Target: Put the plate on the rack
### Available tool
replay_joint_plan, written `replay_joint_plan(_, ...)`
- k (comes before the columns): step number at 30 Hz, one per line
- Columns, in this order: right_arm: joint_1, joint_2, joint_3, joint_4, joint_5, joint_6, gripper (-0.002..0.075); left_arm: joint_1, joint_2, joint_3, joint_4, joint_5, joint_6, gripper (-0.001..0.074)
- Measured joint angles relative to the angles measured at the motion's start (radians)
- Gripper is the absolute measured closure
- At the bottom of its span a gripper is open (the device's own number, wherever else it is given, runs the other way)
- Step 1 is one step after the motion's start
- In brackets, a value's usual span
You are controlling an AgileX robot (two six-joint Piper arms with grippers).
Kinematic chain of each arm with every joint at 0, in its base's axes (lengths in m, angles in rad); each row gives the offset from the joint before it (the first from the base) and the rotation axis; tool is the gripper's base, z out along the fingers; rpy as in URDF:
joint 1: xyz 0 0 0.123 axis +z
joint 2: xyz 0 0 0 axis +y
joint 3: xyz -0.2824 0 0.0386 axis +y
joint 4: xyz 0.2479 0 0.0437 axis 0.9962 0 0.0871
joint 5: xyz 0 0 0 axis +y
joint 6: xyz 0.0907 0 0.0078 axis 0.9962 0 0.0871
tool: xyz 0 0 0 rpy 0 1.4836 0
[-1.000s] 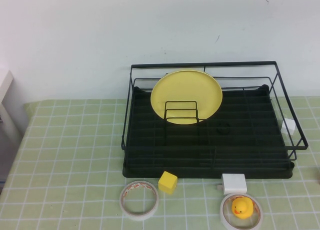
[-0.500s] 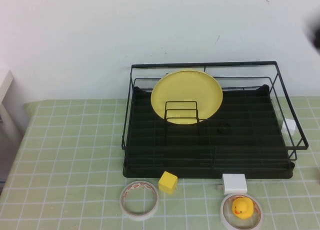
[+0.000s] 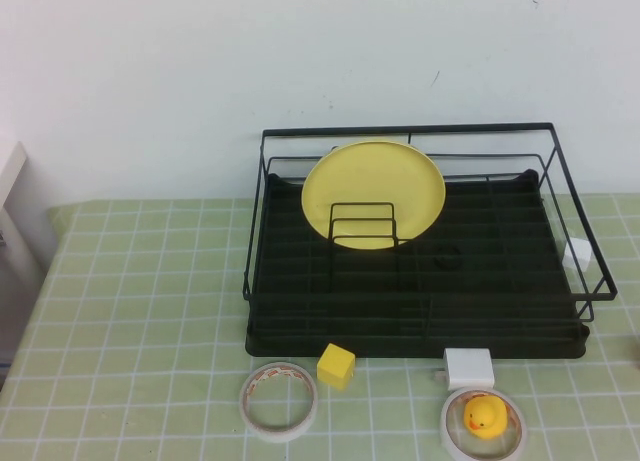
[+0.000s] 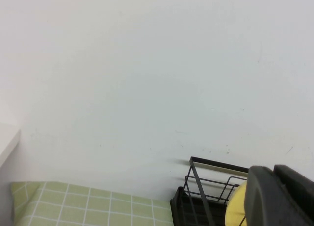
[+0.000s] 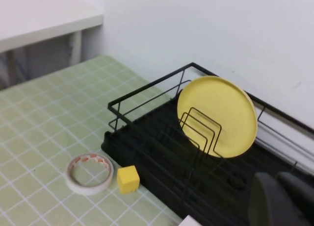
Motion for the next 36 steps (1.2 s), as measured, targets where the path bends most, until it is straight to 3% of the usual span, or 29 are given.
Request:
replay_joint_plan(7,-0.003,-0.198,0.408,0.009,-0.356,0.083,0.0715,0.0,0.0,0.0,0.0,0.0,0.0,0.0736)
replay_joint_plan(11,-0.081,-0.247,0.533,0.011,-0.452,0.088,0.0715,0.0,0.0,0.0,0.0,0.0,0.0,0.0736)
replay_joint_plan(18,-0.491,-0.298,0.57,0.002,-0.313,0.089,0.0715,0.0,0.0,0.0,0.0,0.0,0.0,0.0736)
replay_joint_plan(23,-0.681,-0.355,0.594,-0.11,-0.218,0.126,0.0715,0.0,0.0,0.0,0.0,0.0,0.0,0.0736)
replay_joint_plan(28,-0.695,-0.437,0.647,-0.205,-0.234,0.324,0.0715,0.0,0.0,0.0,0.0,0.0,0.0,0.0736)
replay_joint_plan(36,-0.566,-0.452,0.647,-0.285,-0.215,0.495,0.0715,0.0,0.0,0.0,0.0,0.0,0.0,0.0736)
